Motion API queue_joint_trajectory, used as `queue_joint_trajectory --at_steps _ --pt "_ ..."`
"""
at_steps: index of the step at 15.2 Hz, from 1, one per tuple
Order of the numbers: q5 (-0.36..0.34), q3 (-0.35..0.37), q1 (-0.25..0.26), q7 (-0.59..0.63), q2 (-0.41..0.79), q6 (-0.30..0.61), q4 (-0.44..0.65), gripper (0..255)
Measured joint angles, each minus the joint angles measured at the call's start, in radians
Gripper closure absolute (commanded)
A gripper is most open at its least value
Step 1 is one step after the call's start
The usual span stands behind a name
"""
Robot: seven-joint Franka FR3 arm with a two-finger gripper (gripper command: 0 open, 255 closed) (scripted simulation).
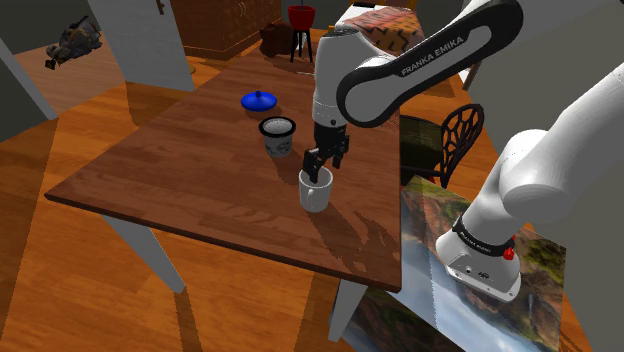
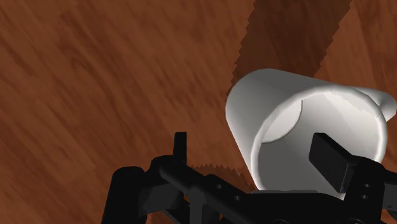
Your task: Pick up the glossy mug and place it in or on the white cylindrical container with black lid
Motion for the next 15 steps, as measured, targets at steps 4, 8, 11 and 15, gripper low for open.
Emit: queue_joint_trajectory --at_steps 4,8,11,15 --pt "0.0 0.0 0.0 0.0 0.0 0.0 0.0 255" --pt "0.0 0.0 0.0 0.0 0.0 0.0 0.0 255" --pt "0.0 -0.001 0.0 0.0 -0.003 -0.006 0.003 255" --pt "0.001 -0.006 0.0 -0.001 -0.031 -0.058 0.027 255"
